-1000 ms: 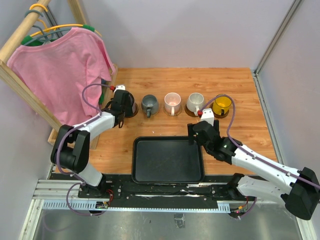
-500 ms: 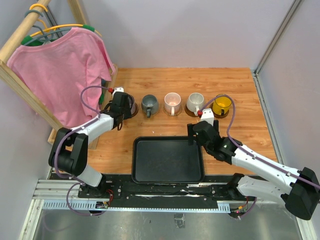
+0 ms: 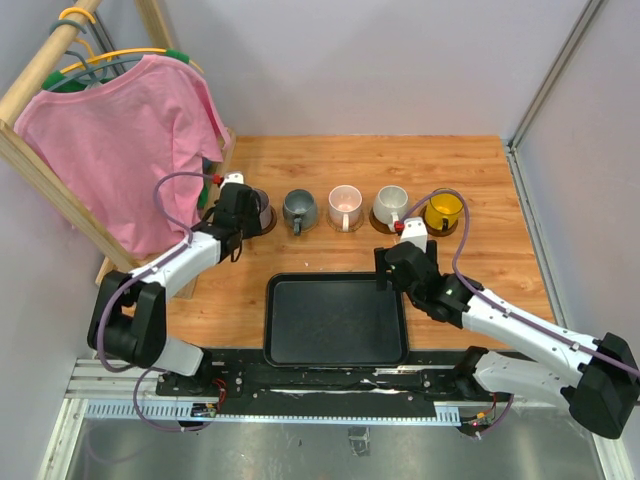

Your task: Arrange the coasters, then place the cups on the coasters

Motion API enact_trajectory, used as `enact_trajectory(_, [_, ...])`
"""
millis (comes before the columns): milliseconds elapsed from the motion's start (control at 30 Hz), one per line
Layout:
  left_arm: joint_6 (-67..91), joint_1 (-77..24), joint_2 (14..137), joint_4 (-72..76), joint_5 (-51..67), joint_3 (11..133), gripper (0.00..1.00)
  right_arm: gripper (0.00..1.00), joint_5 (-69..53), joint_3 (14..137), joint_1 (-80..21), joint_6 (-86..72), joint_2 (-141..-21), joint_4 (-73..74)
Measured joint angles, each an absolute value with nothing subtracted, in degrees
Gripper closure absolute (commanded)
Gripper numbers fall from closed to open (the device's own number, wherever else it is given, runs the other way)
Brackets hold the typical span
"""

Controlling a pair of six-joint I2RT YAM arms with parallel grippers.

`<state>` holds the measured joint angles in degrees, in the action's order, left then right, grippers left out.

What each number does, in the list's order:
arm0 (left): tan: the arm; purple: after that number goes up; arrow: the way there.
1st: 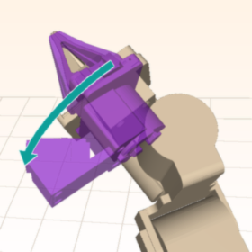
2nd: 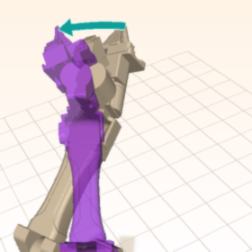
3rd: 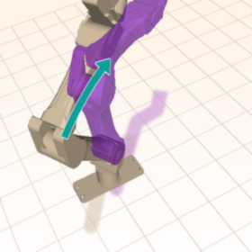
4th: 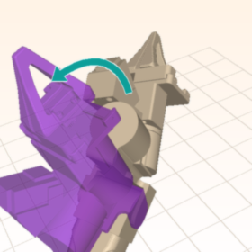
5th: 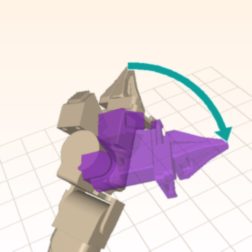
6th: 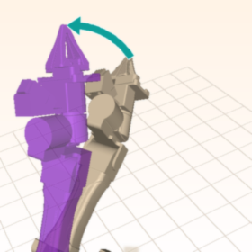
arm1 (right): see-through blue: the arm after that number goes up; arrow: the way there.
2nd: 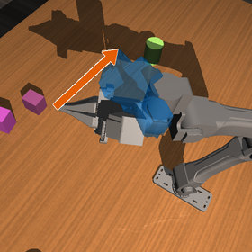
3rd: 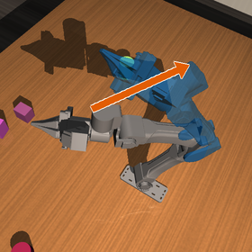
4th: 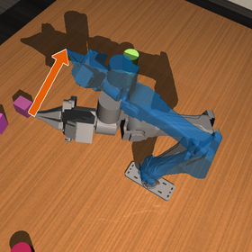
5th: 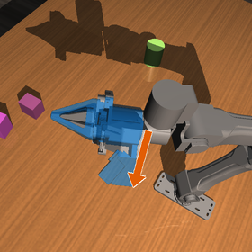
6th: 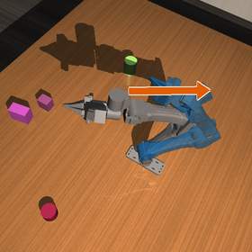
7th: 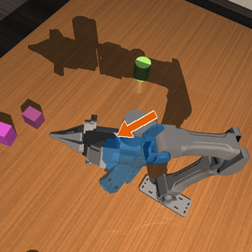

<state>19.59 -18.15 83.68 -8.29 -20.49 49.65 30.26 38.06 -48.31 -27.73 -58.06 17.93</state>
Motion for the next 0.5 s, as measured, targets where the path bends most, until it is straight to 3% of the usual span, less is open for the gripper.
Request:
enact_trajectory(67, [19.7, -18.2, 81.7, -8.8, -19.6, 49.6, 0.32, 0.12, 31.1, 38.1, -48.3, -27.7, -58.0, 18.1])
enact_trajectory(133, [19.9, -18.2, 79.5, -9.5, -18.8, 49.6, 0.03, 0.11, 32.8, 38.1, -48.3, -27.7, -57.5, 18.5])
enact_trajectory(367, [20.9, -18.2, 69.6, -11.1, -16.8, 49.5, 0.00, 0.00, 38.5, 38.1, -43.0, -26.5, -51.6, 21.1])
enact_trajectory(500, [21.7, -18.2, 64.3, -12.6, -16.8, 48.9, 0.00, 0.02, 39.3, 38.0, -35.0, -26.5, -44.9, 22.0])
